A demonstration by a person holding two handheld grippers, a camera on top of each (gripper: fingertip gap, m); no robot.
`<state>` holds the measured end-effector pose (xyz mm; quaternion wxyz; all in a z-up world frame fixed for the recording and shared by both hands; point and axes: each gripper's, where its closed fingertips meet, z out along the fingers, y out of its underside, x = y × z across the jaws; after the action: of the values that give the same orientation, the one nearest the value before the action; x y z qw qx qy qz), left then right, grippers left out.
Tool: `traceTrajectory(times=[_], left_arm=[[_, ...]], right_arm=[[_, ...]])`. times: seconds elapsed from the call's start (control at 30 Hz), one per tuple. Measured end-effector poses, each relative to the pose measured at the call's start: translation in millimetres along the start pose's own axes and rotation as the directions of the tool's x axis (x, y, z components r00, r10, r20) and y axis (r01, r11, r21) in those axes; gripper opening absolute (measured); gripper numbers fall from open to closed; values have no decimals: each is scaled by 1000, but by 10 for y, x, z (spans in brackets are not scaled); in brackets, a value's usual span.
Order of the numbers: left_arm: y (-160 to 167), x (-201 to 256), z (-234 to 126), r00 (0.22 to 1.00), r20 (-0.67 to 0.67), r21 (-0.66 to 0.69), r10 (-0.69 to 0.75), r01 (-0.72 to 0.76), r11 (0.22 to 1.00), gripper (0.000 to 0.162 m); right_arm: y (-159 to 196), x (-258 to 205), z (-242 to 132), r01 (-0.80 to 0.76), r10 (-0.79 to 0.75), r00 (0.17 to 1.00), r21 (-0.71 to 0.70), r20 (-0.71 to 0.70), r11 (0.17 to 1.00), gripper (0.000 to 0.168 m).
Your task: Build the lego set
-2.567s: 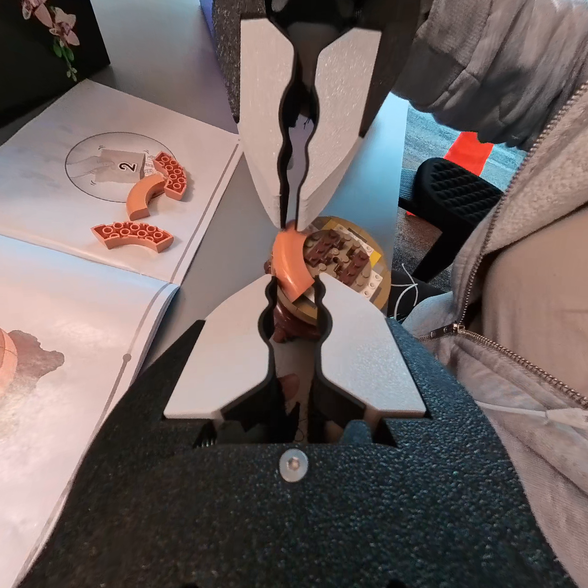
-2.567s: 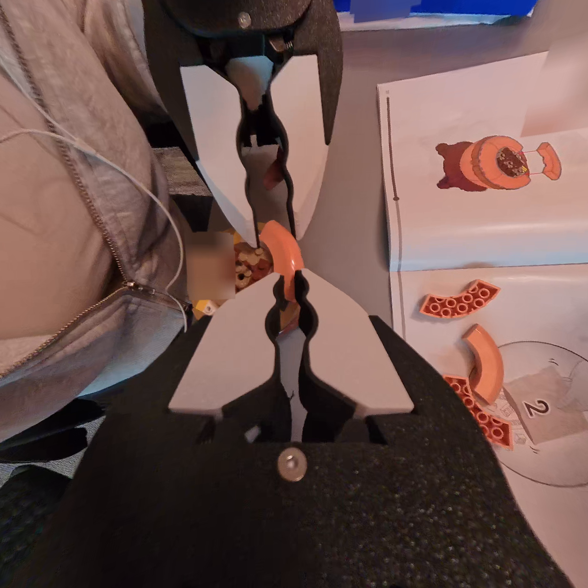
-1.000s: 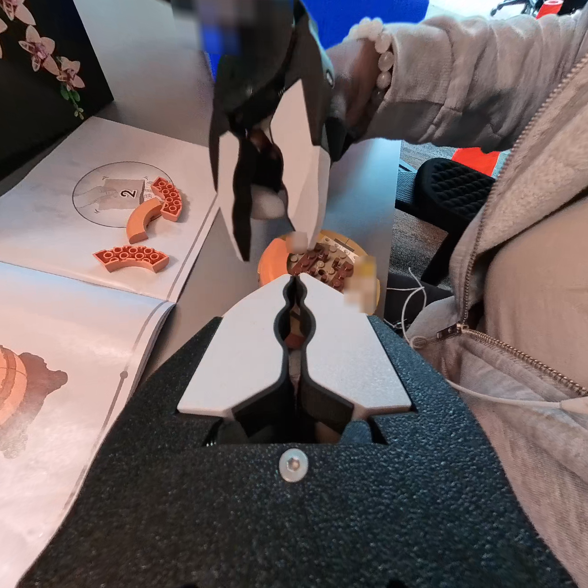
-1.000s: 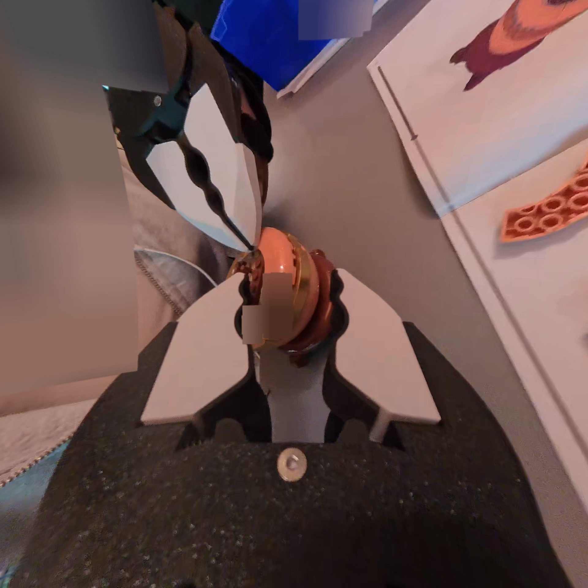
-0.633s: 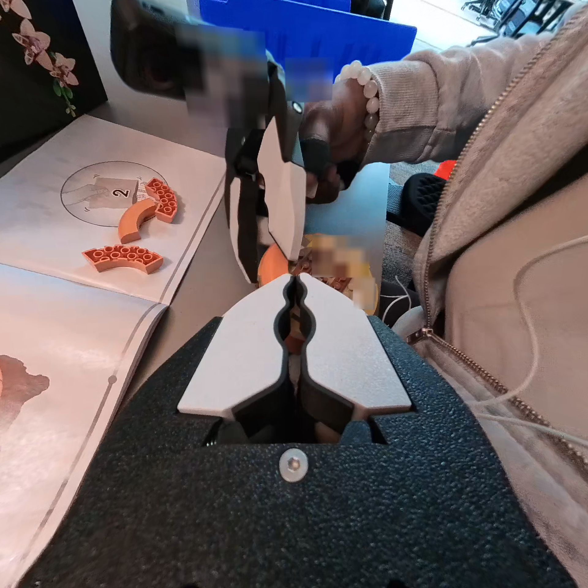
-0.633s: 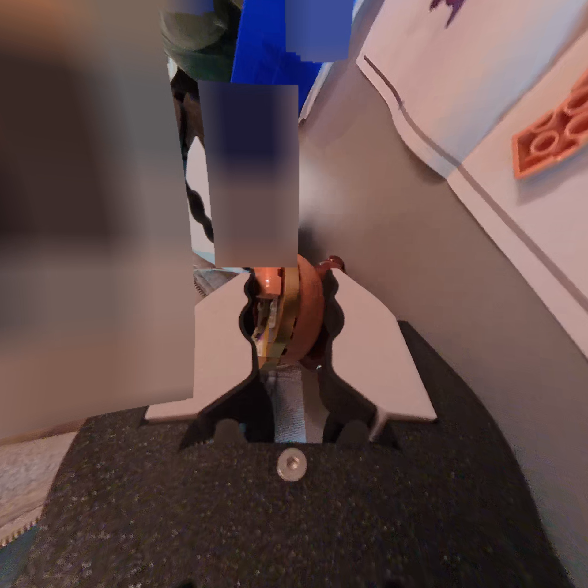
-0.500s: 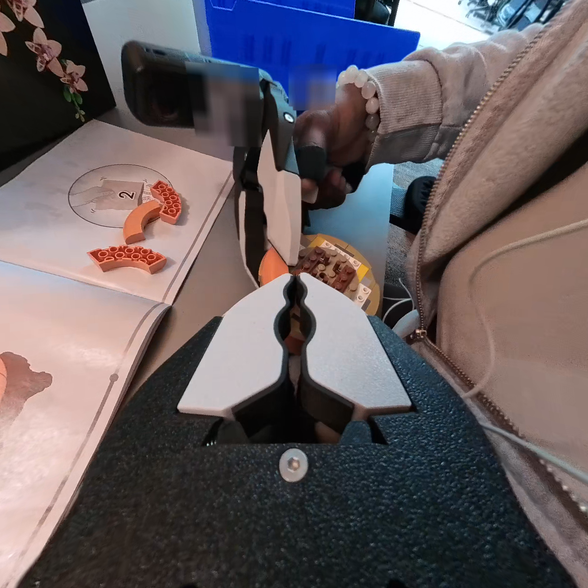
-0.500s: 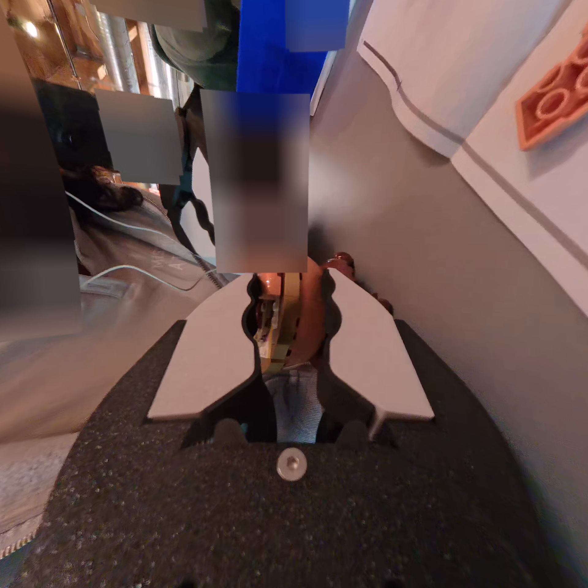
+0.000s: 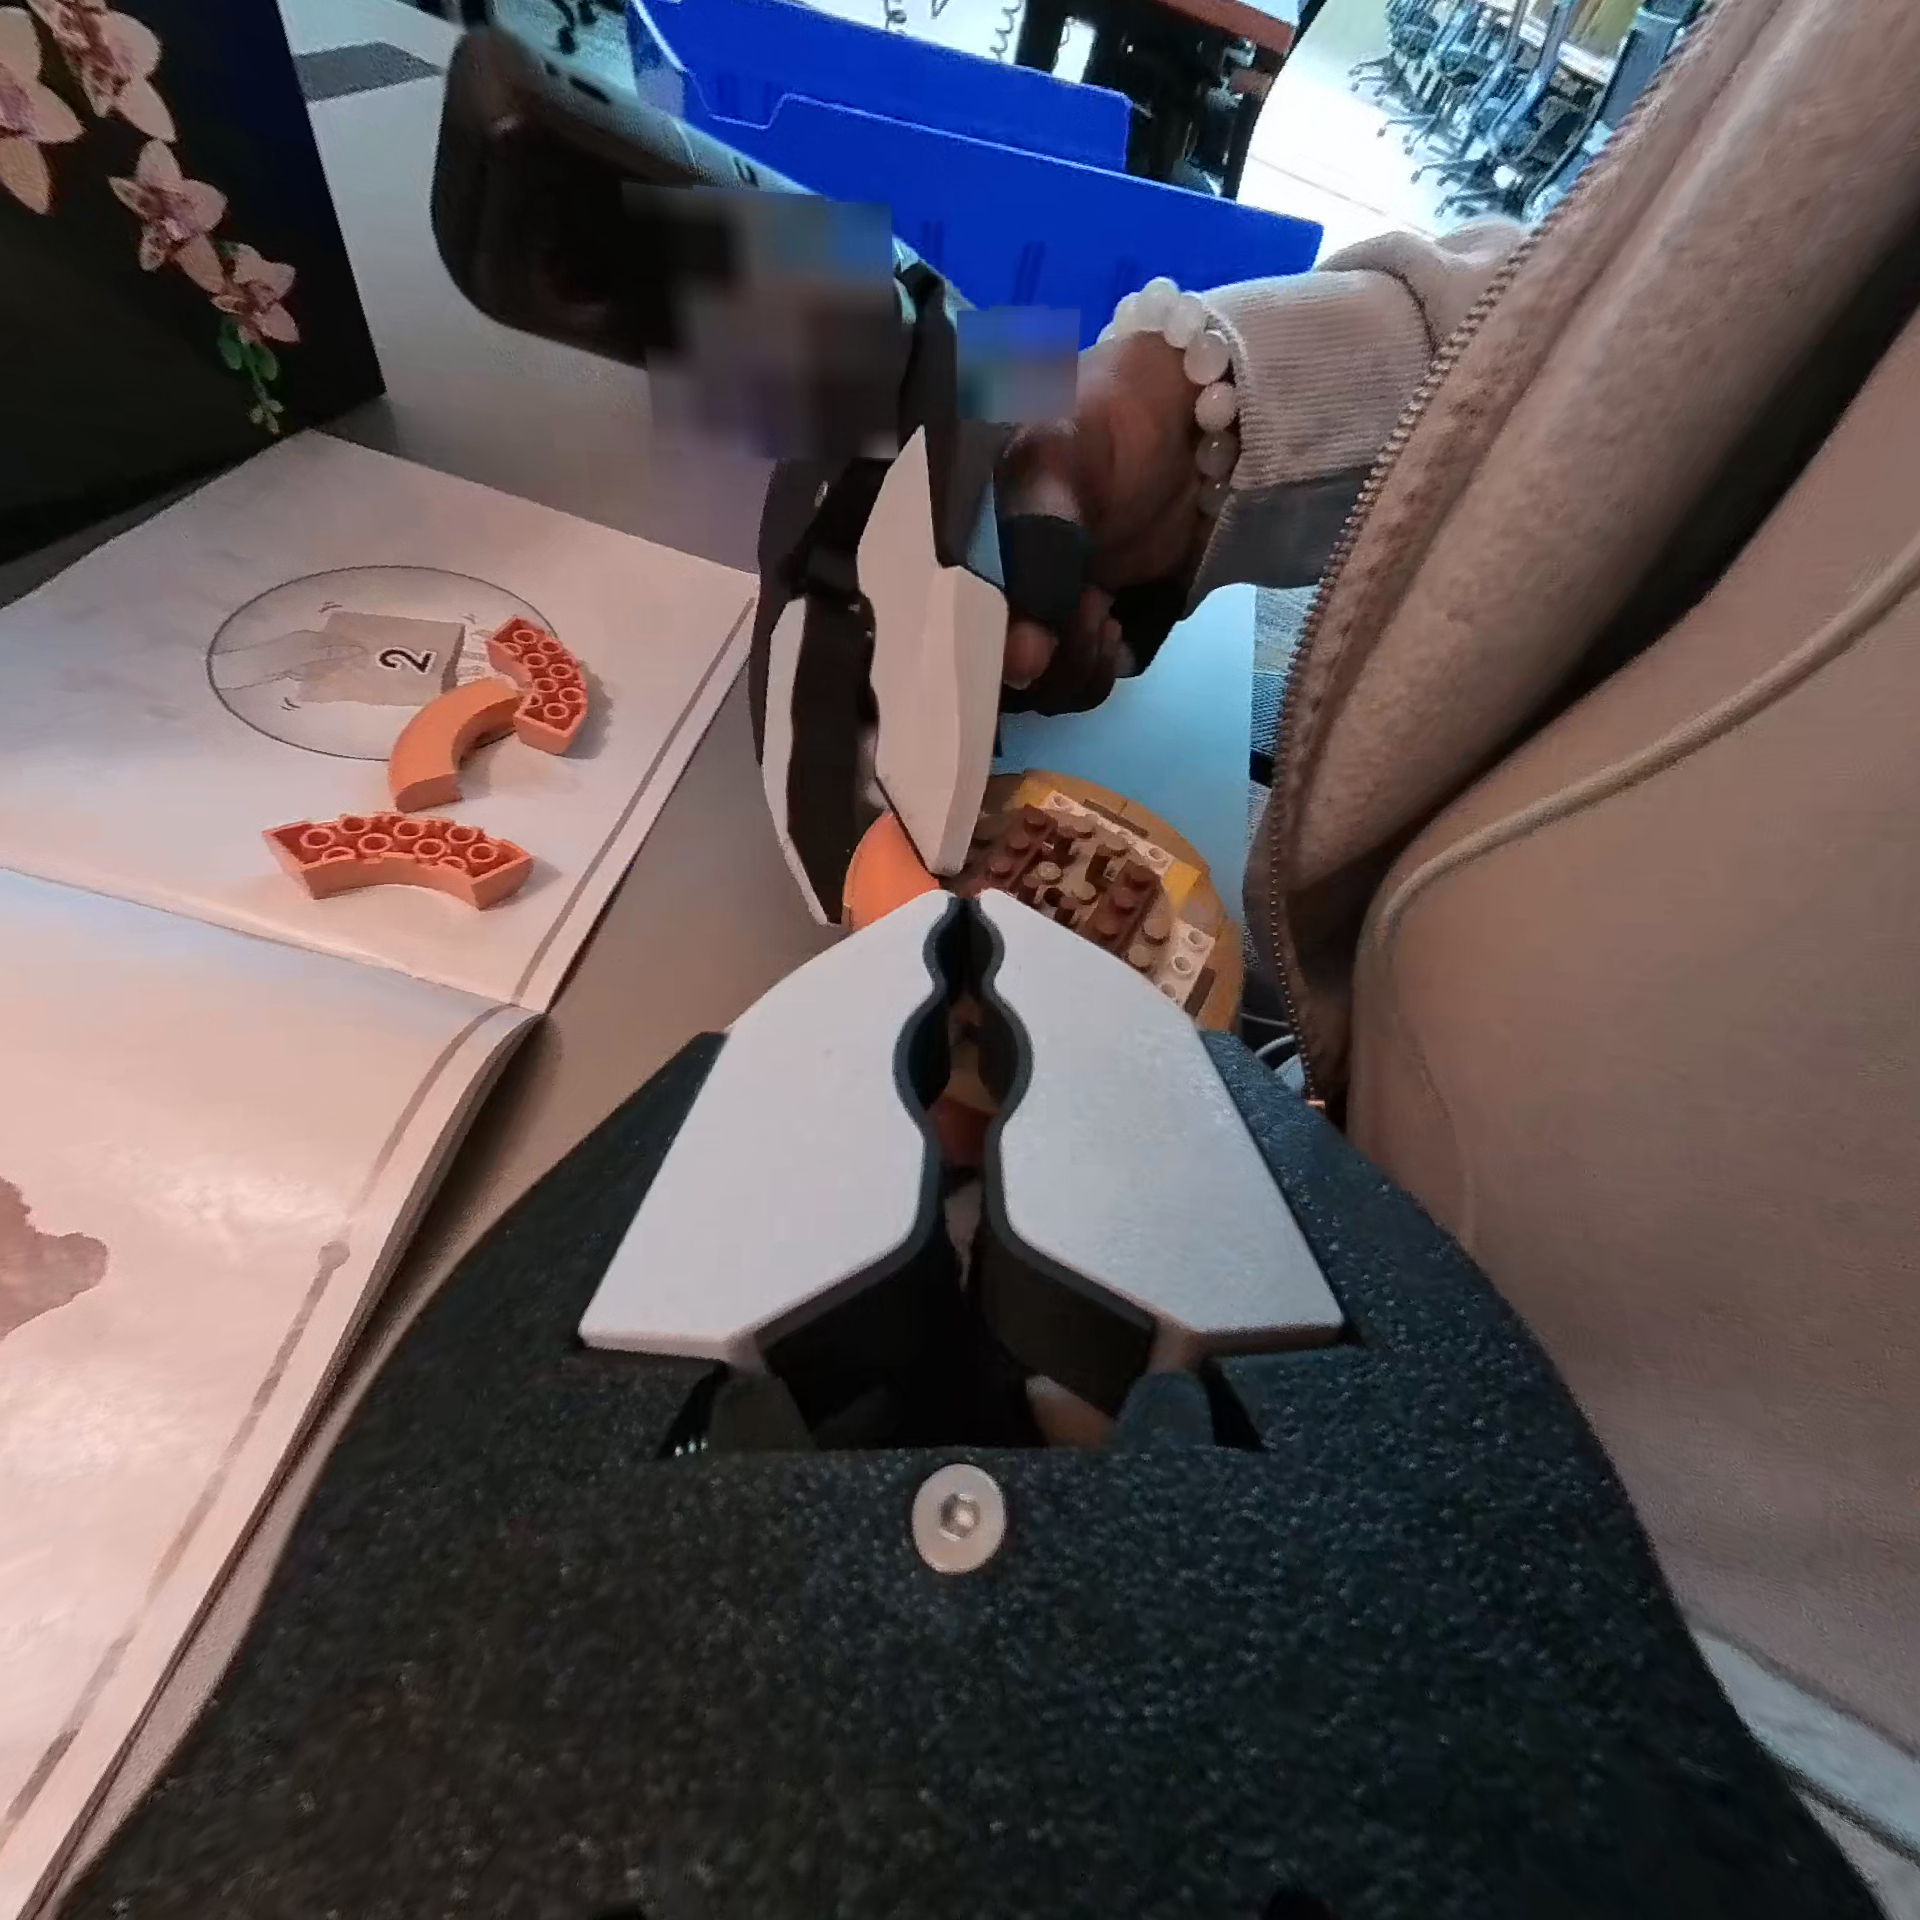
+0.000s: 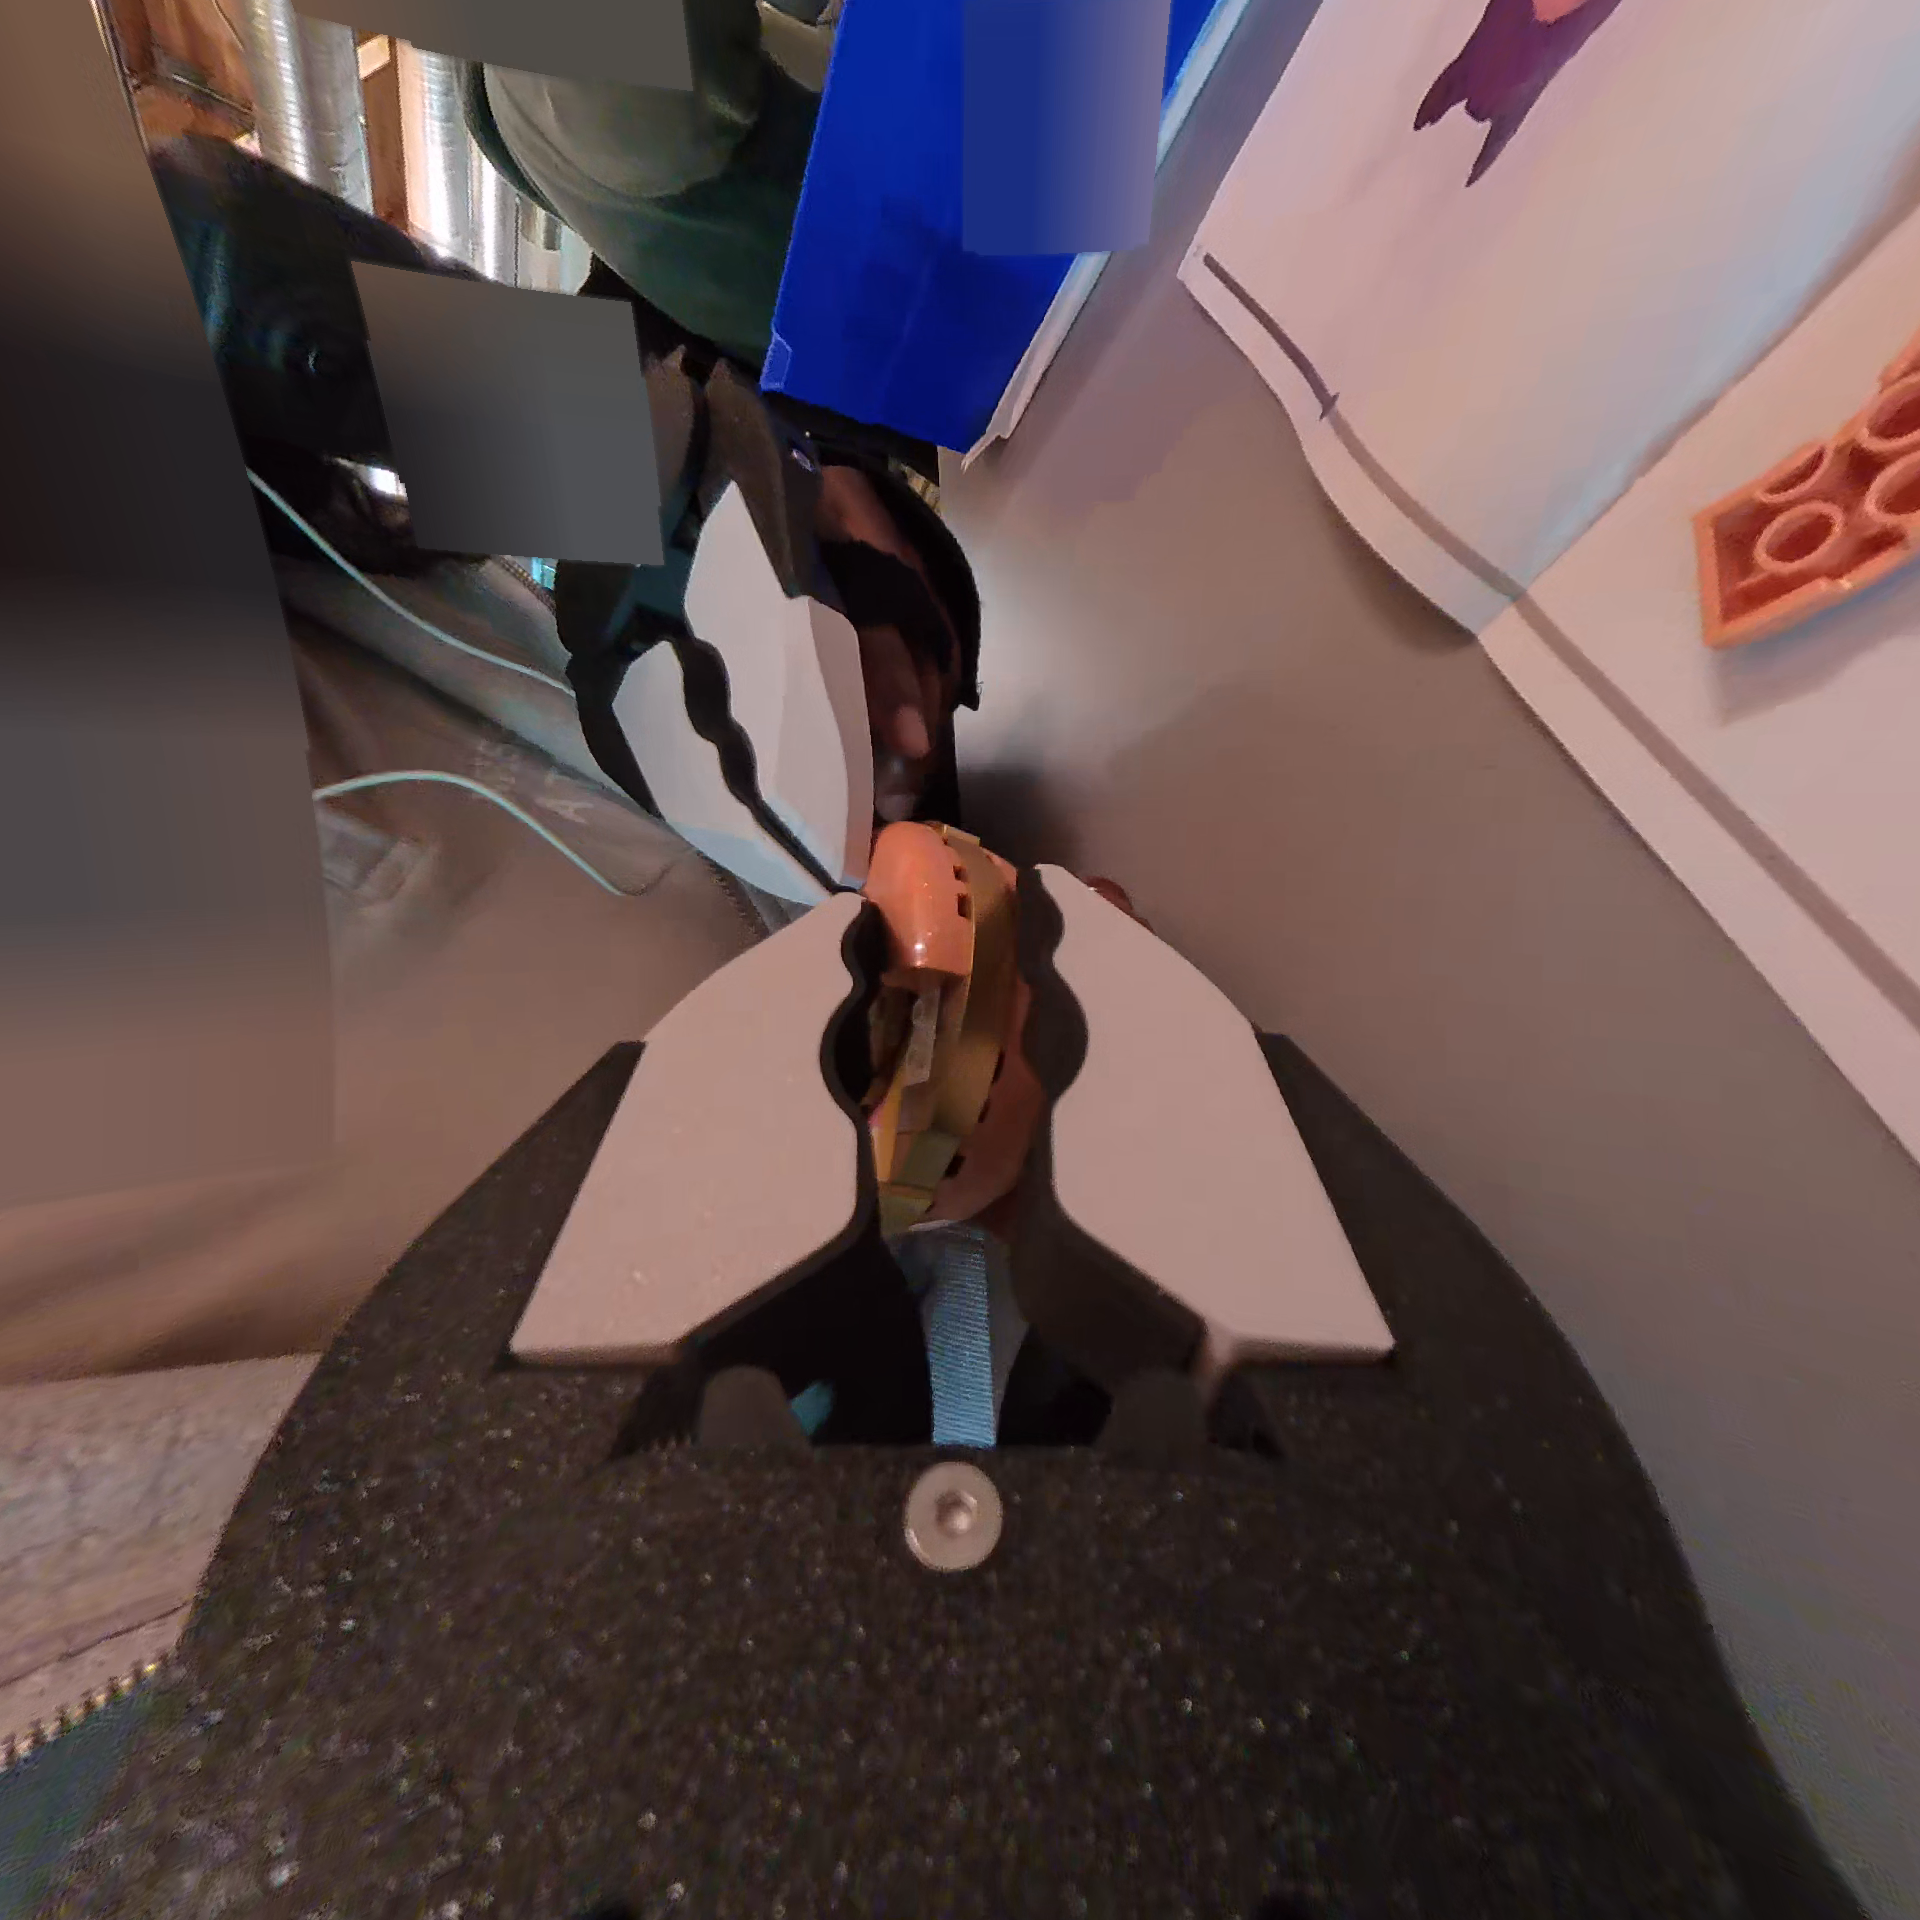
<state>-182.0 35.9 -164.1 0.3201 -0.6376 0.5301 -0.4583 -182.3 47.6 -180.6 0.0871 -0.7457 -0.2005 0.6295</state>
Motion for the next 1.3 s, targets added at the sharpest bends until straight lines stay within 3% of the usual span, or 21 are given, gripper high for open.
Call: traceTrajectory(times=[0.23,0.37,0.43,0.47,0.5,0.57,0.83,0.93,1.1,1.3], left_arm=[[-28,-17,-81,1000,24,67,-11,9,998,0],[-72,-59,-236,993,62,145,-104,94,985,0],[29,-81,-247,973,73,120,-217,208,971,24],[87,-63,-228,955,58,101,-292,285,953,53],[138,-30,-202,927,32,78,-373,370,926,72],[165,32,-161,866,-22,73,-500,500,863,76],[192,44,-19,670,-133,77,-731,742,666,39],[190,22,-10,638,-151,82,-755,769,633,34],[196,1,-10,628,-158,104,-762,778,619,33],[188,-1,-14,711,-129,123,-691,703,701,30]], right_arm=[[-45,-106,-31,16,-20,997,59,73,998,27],[-38,-72,-161,60,-60,998,126,-4,990,41],[-22,-75,-195,29,-27,1000,166,-13,986,55],[-7,-86,-193,8,-6,1000,185,-9,983,58],[15,-75,-182,-10,13,1000,199,-17,980,59],[41,-41,-155,-58,65,998,244,-20,968,57],[104,16,-54,-176,164,984,298,65,938,44],[108,13,-27,-189,172,982,294,84,937,38],[96,14,-27,-190,167,981,318,97,929,35],[44,-30,-57,-28,27,1000,321,5,947,23]])
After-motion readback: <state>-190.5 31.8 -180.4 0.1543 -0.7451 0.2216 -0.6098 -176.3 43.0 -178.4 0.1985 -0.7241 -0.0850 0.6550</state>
